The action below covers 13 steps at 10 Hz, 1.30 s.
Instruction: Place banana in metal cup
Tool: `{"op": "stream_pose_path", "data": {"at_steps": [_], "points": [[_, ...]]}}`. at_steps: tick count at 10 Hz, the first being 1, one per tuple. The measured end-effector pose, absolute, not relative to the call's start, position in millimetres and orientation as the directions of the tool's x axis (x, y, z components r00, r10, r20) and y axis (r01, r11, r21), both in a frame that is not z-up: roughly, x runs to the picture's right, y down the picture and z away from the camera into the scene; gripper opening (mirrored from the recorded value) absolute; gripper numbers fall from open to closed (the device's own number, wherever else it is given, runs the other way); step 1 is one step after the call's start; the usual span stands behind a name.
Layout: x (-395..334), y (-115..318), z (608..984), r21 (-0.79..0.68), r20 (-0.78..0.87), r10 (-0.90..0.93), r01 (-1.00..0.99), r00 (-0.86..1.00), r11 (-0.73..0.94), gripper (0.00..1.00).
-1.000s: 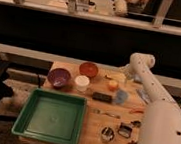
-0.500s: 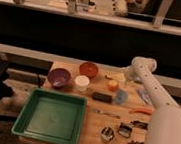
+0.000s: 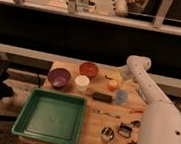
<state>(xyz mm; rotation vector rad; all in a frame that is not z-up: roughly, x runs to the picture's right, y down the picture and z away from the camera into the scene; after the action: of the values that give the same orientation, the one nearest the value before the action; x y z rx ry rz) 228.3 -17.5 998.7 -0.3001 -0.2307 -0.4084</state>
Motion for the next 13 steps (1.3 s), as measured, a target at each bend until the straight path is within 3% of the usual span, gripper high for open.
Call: {"op": "stream_pose_path", "data": {"at_steps": [13], "points": [[234.5,-20.5,1017.5,-0.382,0.215,-0.374,0.43,0.902,0.818,0.8]]}}
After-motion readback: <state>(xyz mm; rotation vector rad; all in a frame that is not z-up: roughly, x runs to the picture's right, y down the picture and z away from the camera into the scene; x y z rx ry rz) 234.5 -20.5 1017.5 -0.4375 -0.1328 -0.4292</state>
